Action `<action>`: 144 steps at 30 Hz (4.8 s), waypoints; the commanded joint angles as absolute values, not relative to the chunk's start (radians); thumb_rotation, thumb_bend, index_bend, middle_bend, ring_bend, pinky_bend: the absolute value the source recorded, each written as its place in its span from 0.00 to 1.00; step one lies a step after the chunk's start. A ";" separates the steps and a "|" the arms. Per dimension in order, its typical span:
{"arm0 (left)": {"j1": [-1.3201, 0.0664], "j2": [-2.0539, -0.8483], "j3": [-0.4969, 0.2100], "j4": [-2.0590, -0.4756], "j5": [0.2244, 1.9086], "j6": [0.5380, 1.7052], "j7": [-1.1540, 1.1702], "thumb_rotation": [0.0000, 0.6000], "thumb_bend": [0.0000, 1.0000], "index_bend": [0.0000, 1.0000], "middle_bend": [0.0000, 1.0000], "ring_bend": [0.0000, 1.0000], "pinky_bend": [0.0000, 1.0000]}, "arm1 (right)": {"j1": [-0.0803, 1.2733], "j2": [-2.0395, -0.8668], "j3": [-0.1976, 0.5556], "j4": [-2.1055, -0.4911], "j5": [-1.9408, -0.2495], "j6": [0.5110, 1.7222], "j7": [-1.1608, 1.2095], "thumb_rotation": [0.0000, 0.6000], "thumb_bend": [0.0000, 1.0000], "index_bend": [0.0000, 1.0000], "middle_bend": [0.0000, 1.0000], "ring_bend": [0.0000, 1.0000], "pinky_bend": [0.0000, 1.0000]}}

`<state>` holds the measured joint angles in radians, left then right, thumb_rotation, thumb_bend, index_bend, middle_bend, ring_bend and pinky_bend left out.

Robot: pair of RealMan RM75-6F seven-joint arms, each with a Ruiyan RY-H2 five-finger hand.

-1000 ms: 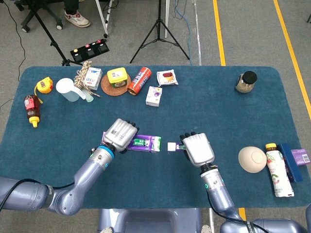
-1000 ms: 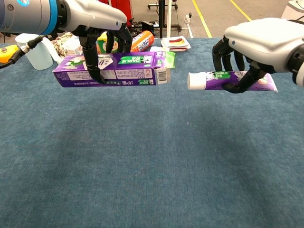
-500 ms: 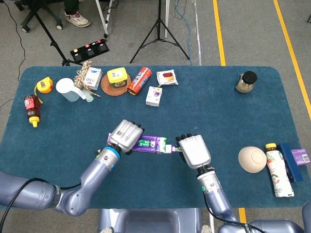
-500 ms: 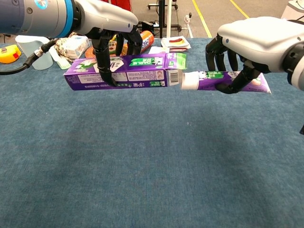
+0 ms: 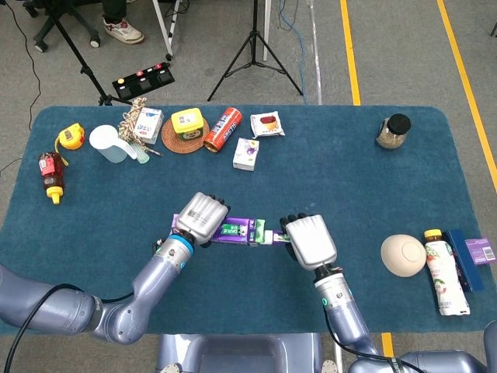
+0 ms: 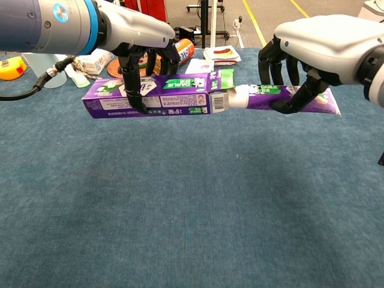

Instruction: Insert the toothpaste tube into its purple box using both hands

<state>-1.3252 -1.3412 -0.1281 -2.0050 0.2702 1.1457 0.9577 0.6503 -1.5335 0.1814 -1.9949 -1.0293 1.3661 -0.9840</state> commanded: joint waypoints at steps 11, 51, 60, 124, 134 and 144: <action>-1.356 -1.377 -0.153 -2.000 0.219 1.184 0.979 1.00 0.25 0.47 0.34 0.36 0.59 | 0.668 -1.580 0.172 -2.000 -1.037 1.406 -1.044 1.00 0.49 0.57 0.57 0.56 0.70; -1.413 -1.518 -0.231 -1.972 0.151 1.300 1.049 1.00 0.25 0.47 0.34 0.41 0.69 | 0.693 -1.697 0.175 -1.981 -0.989 1.488 -1.172 1.00 0.49 0.57 0.58 0.57 0.71; -1.377 -1.525 -0.232 -1.958 0.208 1.272 0.994 1.00 0.26 0.47 0.34 0.41 0.69 | 0.692 -1.693 0.181 -1.990 -0.992 1.502 -1.176 1.00 0.48 0.56 0.58 0.57 0.71; -0.782 -1.387 -0.322 -1.723 1.280 0.934 -0.461 1.00 0.27 0.50 0.39 0.44 0.69 | 0.575 -1.245 0.418 -1.685 -0.833 1.419 -0.744 1.00 0.39 0.02 0.01 0.04 0.27; -0.713 -1.467 -0.287 -1.577 1.469 1.122 -0.800 1.00 0.26 0.50 0.39 0.44 0.68 | 0.574 -1.262 0.388 -1.604 -0.819 1.389 -0.713 1.00 0.39 0.03 0.01 0.04 0.27; -0.747 -1.441 -0.243 -1.502 1.507 1.081 -0.641 1.00 0.26 0.50 0.39 0.44 0.67 | 0.577 -1.282 0.369 -1.592 -0.820 1.384 -0.700 1.00 0.39 0.02 0.01 0.04 0.27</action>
<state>-0.7328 -1.4578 -0.2618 -1.5180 1.4949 1.1023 -0.7555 0.5771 -1.2822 0.3699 -1.5909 -0.8201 1.3847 -0.7005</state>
